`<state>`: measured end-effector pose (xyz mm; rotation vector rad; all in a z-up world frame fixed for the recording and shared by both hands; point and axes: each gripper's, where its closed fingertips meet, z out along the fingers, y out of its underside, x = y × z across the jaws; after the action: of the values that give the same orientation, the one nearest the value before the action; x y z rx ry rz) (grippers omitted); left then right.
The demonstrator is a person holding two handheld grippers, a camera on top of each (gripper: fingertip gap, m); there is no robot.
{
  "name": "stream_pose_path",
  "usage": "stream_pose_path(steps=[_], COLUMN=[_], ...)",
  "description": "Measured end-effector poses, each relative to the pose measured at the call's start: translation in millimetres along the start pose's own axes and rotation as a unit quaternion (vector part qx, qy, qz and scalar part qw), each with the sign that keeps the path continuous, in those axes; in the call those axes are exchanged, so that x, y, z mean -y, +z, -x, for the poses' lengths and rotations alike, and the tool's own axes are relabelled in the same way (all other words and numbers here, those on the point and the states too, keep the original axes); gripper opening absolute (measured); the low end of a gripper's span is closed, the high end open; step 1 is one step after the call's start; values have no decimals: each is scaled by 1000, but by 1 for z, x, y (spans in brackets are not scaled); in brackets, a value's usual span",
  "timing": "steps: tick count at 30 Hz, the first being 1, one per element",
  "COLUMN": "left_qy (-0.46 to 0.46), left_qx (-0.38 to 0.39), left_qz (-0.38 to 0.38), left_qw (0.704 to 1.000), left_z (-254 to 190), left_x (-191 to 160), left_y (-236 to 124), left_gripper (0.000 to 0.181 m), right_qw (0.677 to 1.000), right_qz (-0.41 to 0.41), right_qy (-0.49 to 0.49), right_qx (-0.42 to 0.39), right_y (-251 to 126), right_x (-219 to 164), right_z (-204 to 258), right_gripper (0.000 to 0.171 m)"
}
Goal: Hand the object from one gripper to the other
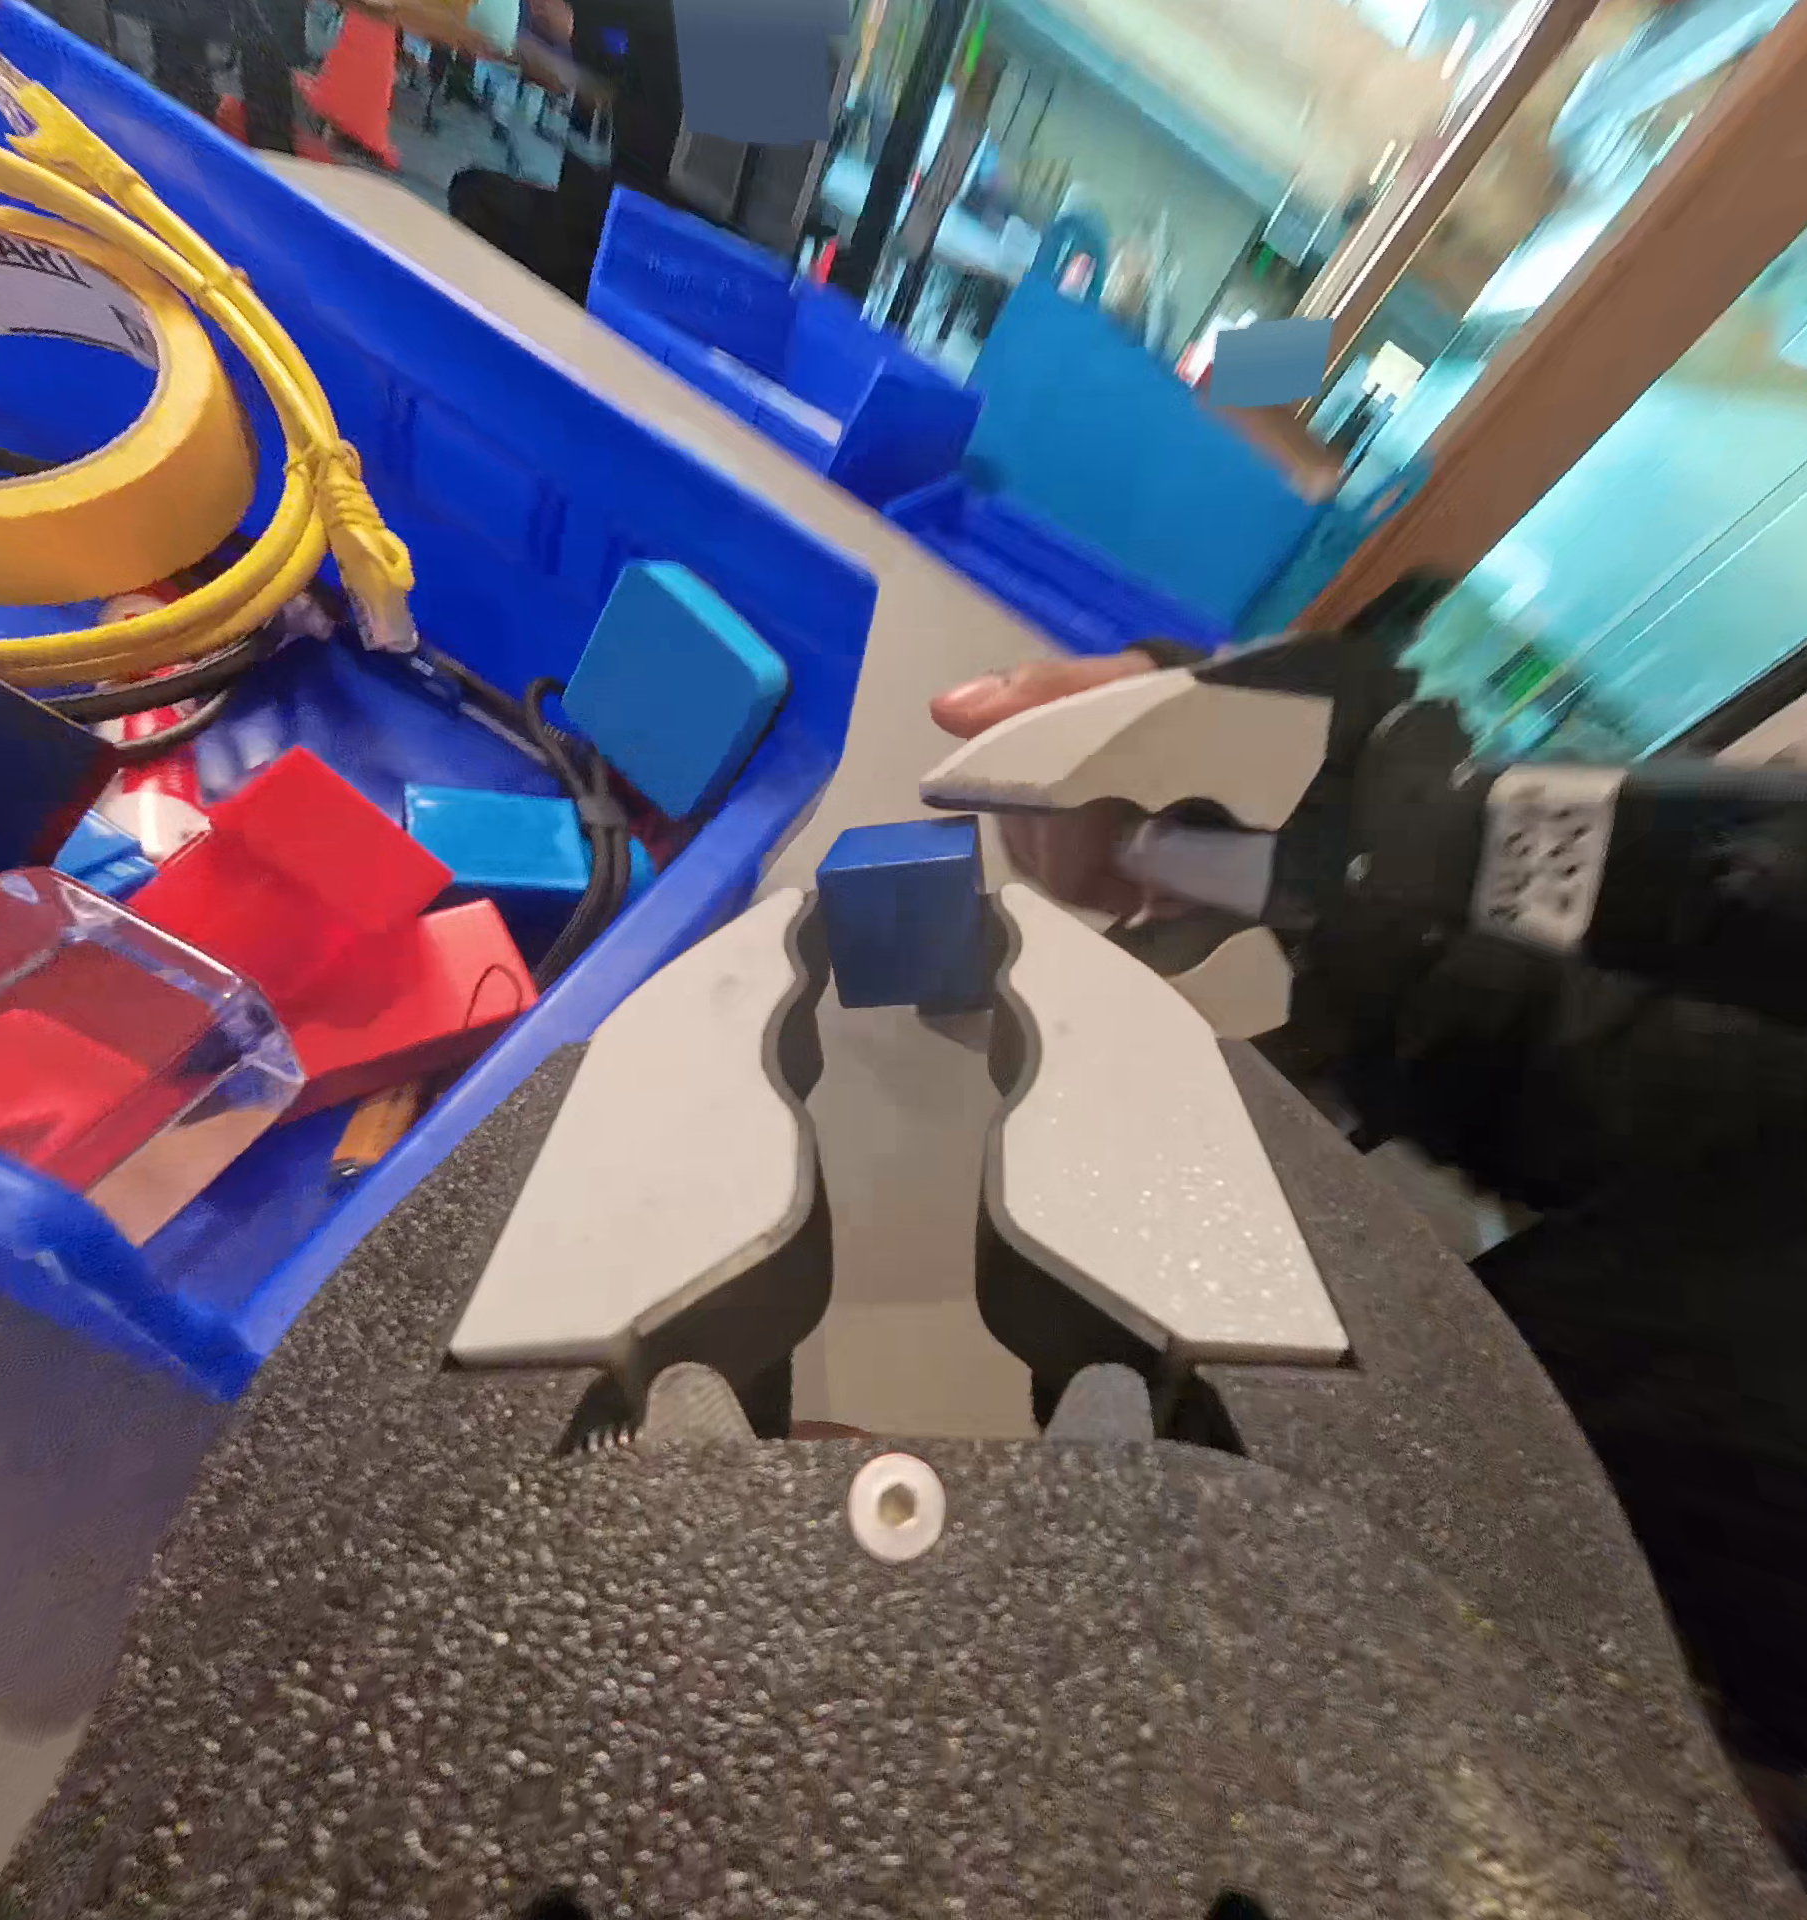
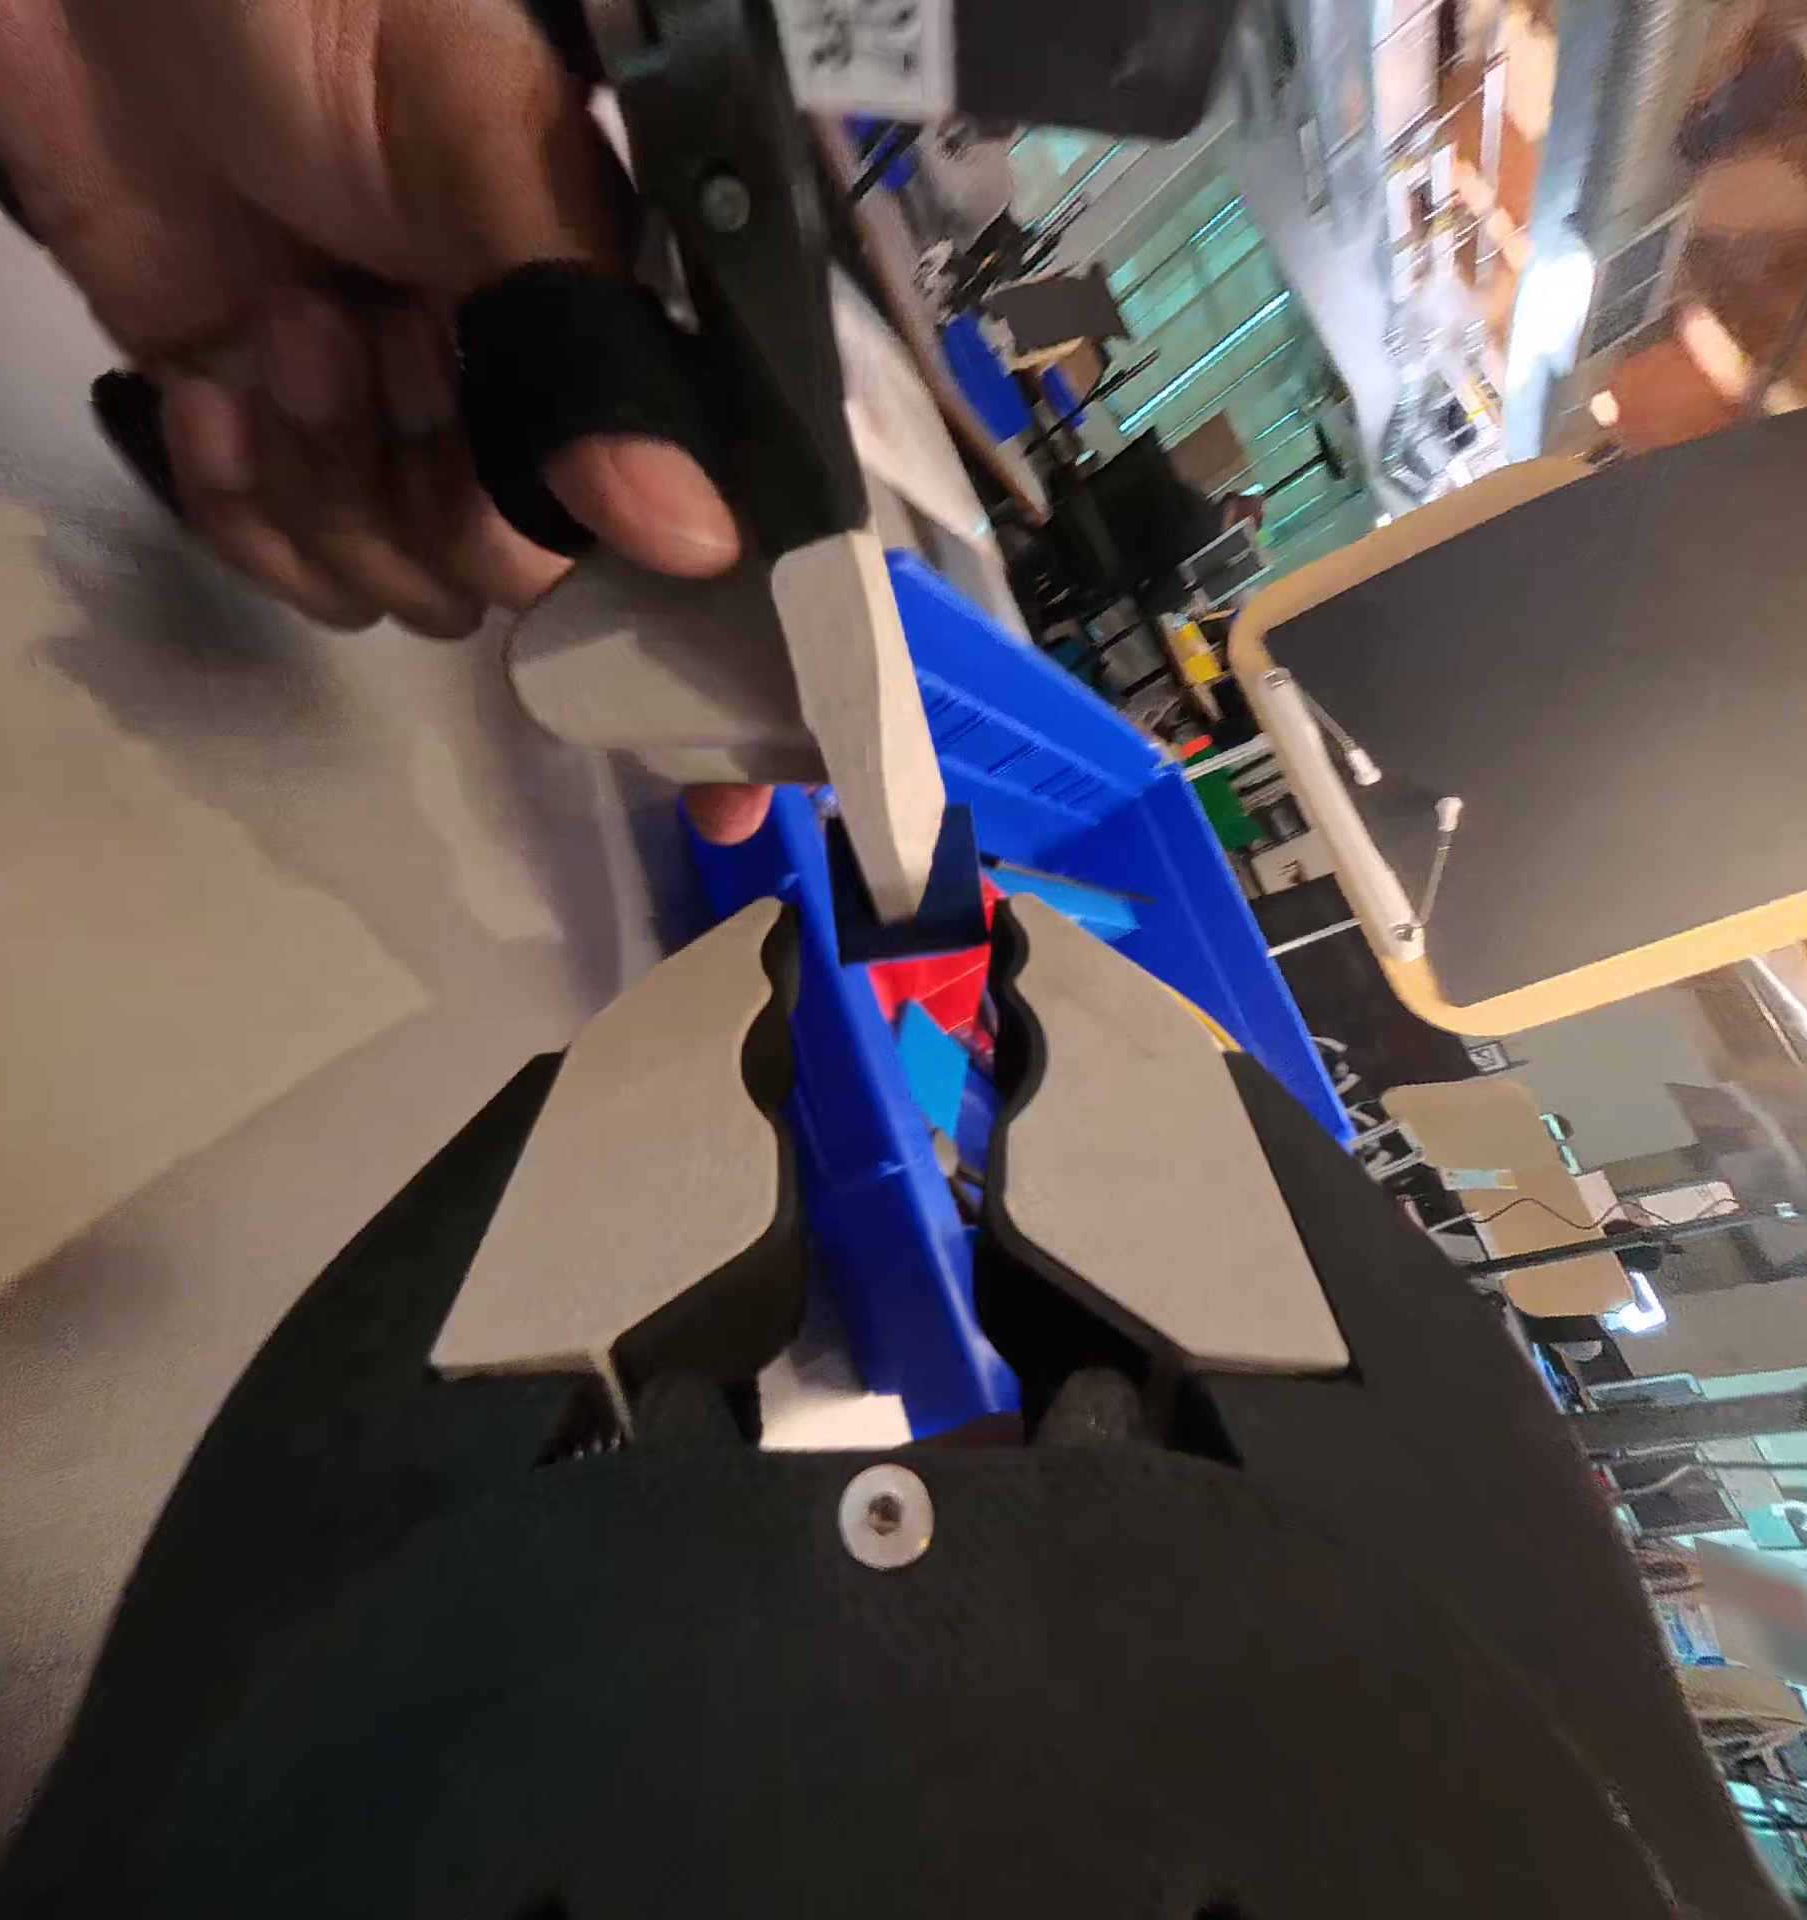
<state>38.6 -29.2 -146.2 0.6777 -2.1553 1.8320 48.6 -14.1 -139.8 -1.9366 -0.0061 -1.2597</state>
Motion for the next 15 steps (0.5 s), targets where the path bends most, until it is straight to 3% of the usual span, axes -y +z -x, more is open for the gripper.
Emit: stream_pose_path(steps=[2,7,10,15], left_qy=[-72,-176,-194,-189], left_qx=[-48,-142,-161,-170], left_qz=[-71,-212,-248,-253], left_qw=[994,951,935,933], left_z=[-5,-15,-21,-32], left_x=[20,51,53,46], left_y=[-7,-21,-20,-9], left_gripper=[29,29,29,29], right_qw=[998,987,986,982], right_qz=[-37,-90,-87,-72], right_qy=[15,60,71,104], right_qx=[-47,-117,-123,-139], right_y=[-7,-18,-13,-9], right_x=[11,28,31,30], right_z=[-18,-37,-30,-31], right_gripper=[42,41,41,44])
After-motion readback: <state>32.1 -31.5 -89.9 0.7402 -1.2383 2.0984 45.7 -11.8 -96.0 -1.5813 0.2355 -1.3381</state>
